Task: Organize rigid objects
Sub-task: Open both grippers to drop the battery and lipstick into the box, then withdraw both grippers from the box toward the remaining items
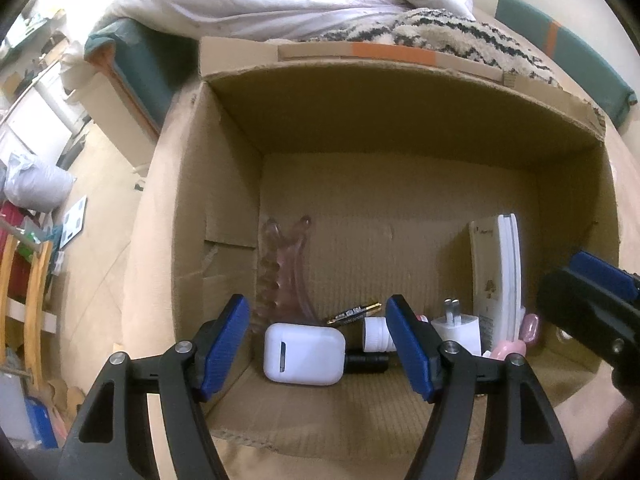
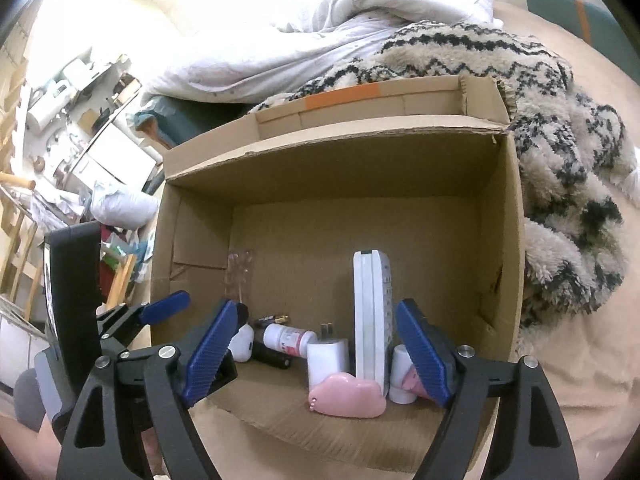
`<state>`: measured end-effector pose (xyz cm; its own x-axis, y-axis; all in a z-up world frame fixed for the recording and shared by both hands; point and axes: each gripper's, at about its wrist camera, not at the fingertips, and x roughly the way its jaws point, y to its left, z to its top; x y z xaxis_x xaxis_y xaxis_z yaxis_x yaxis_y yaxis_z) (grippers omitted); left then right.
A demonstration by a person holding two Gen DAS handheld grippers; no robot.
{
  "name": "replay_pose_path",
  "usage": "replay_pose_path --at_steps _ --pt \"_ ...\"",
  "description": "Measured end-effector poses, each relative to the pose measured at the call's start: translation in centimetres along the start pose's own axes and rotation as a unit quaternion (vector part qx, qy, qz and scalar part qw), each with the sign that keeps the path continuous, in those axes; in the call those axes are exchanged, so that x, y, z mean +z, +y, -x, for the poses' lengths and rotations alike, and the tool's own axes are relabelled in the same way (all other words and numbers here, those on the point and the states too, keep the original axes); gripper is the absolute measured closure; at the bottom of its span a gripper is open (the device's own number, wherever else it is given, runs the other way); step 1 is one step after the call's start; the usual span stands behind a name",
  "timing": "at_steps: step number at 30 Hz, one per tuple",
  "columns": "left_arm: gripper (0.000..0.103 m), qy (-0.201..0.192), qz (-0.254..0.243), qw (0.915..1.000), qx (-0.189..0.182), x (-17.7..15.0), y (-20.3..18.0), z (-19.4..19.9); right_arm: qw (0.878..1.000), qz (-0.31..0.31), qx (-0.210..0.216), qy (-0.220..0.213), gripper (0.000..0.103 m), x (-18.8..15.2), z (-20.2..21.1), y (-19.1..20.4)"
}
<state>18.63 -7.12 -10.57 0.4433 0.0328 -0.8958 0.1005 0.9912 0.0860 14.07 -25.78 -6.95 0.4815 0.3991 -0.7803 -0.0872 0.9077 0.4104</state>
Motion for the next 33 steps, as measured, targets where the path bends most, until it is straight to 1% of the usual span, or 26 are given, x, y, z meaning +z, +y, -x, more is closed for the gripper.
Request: replay_pose_path --at_steps 5,10,18,27,33 --pt "0.035 -0.018 -0.004 0.9998 0.001 -0.1 0.2 1.6 1.0 0.007 -0.005 -0.007 0.016 -0.1 1.1 0.7" --pt "0.035 -0.022 -0.008 0.9997 0.001 -0.1 0.6 3.2 1.0 0.003 -0.01 -0.02 0.016 -0.2 2.8 0.9" --pt "0.035 -0.027 0.005 0.9996 0.002 -0.4 2.4 6.0 0.999 -0.007 -0.014 -0.033 0.016 -1.0 5.2 1.3" --pt "0.035 -0.026 0.005 0.9996 0.003 -2.6 4.7 8.5 0.999 0.009 -0.024 -0.031 0.016 -2.5 7.0 2.8" --pt "0.035 -0.02 0.021 0.9996 -0.001 -4.2 6.4 8.5 0.999 0.015 -0.033 -0.021 0.016 -4.4 7.3 3.2"
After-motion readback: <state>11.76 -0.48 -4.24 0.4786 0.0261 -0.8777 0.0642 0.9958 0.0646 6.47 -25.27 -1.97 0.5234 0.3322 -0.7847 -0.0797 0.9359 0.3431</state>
